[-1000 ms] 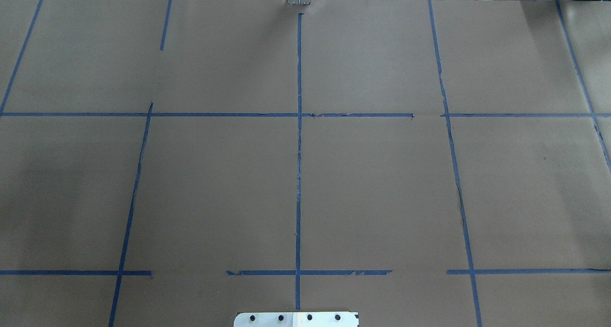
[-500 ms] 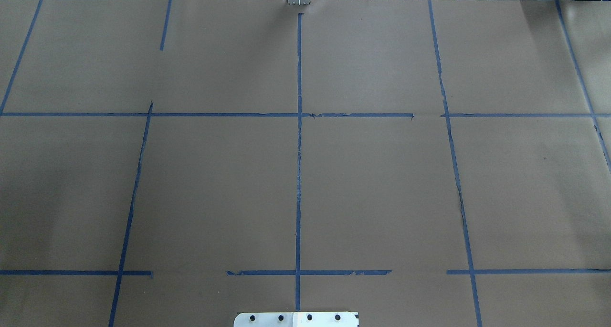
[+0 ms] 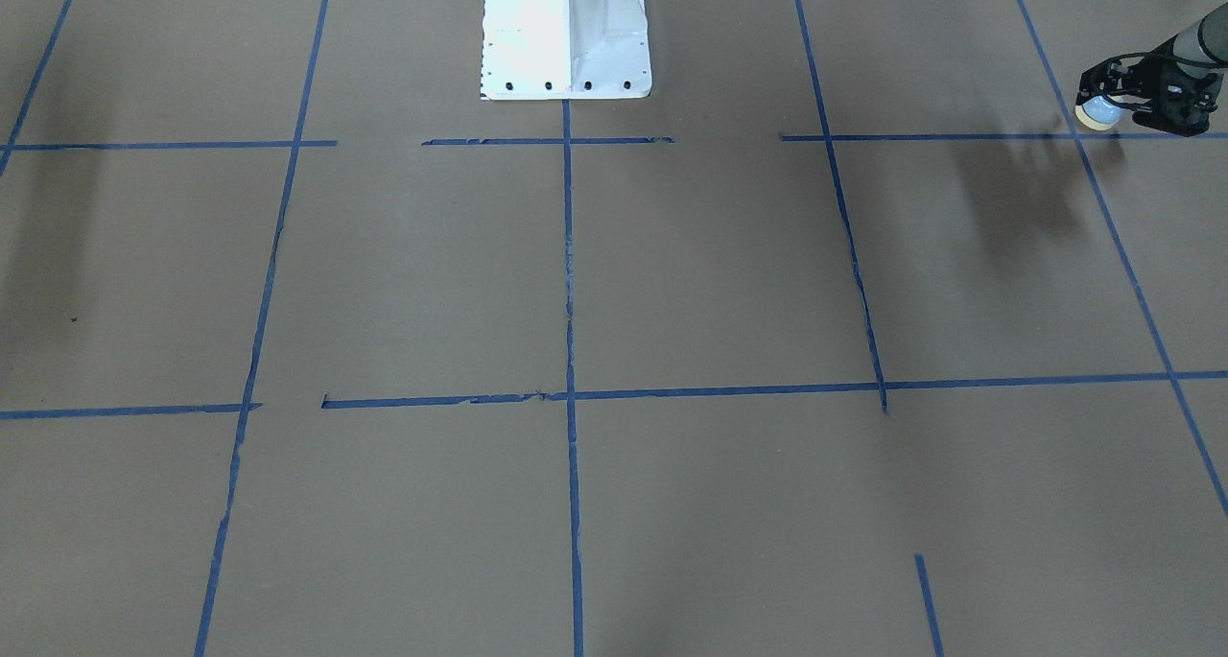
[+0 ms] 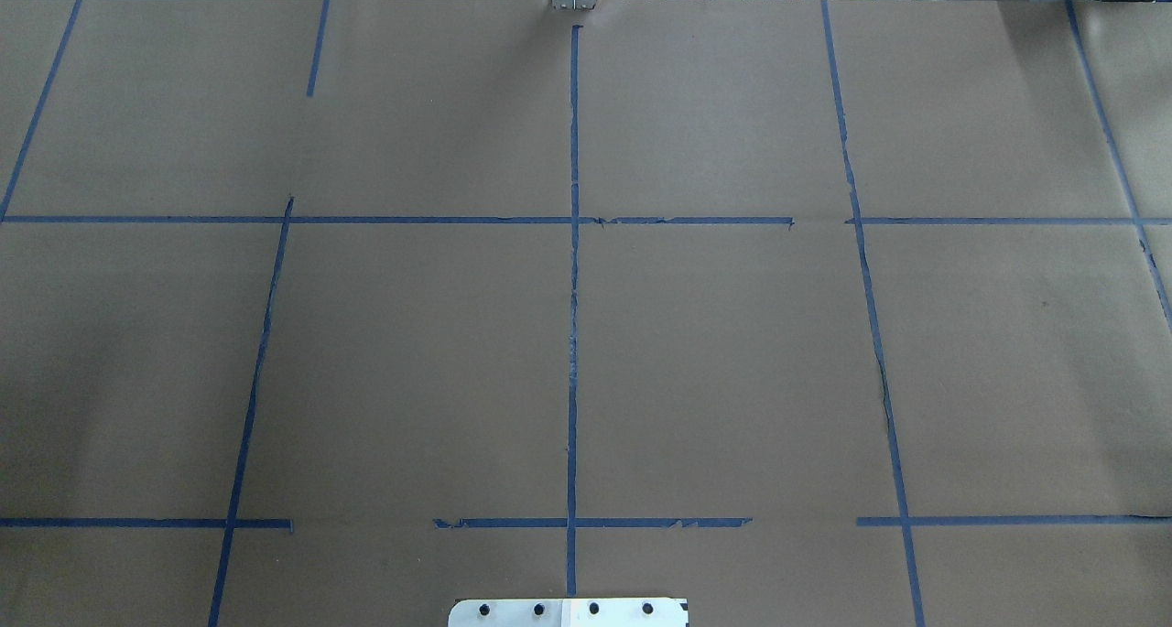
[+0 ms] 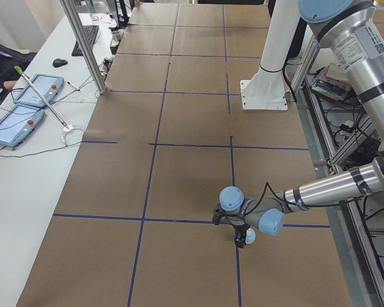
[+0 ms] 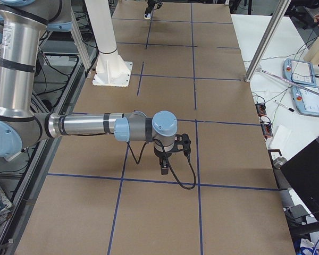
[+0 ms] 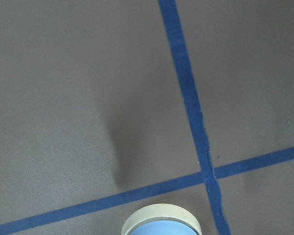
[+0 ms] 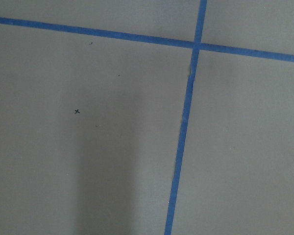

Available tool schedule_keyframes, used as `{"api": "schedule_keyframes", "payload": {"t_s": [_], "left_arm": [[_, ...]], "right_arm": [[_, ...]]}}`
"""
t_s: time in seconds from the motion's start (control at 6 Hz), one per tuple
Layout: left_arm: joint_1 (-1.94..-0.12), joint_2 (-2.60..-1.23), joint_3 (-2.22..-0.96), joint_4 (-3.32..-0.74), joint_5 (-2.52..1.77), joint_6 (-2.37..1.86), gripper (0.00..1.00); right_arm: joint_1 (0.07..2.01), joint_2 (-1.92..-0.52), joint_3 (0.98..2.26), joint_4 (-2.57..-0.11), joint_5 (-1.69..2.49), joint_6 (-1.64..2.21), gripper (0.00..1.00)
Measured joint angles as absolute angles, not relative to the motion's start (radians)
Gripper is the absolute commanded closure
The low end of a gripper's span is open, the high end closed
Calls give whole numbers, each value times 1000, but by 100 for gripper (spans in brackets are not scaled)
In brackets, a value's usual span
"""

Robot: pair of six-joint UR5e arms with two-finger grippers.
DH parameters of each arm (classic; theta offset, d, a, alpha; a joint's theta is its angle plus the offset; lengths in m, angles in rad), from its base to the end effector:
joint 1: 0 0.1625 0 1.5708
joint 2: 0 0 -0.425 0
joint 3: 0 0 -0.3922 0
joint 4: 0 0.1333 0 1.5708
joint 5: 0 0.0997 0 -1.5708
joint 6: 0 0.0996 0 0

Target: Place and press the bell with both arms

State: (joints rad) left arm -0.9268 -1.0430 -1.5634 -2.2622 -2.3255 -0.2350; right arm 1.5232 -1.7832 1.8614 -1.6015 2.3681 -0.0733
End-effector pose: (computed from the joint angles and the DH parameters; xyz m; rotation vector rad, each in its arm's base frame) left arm 0.0879 -0.2255 0.7859 -0.1875 0.7514 0.4475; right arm 0.0427 -0.4068 0.6121 0.0552 -0.7971 -0.1333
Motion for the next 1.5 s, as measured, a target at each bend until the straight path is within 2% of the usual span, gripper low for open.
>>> {"api": "schedule_keyframes", "payload": {"t_s": [0.17,0.33,0.5,0.67,0.83,1.17,1.5], "left_arm": [[-911,-1043,-1556,-2261,-2325,-235,27],[-902,-1043,-1552,-2261,-2319,-235,65],[-898,-1043,-1552,-2261,-2312,-242,86],[-896,-1043,-1551,-2262,-2307,-251,94],[-897,-1042,-1553,-2279,-2291,-255,97],[-932,-1035,-1621,-2315,-2268,-260,99],[-1047,-1037,-1747,-2309,-2264,-338,99]], "right_arm": [[1523,-1784,1862,-1601,2368,-74,0],[1523,-1784,1864,-1601,2368,-74,0],[1523,-1785,1866,-1601,2368,-74,0],[1522,-1785,1869,-1601,2369,-73,0],[1522,-1785,1874,-1602,2370,-73,0],[1522,-1786,1881,-1602,2371,-71,0],[1522,-1786,1882,-1602,2371,-71,0]]}}
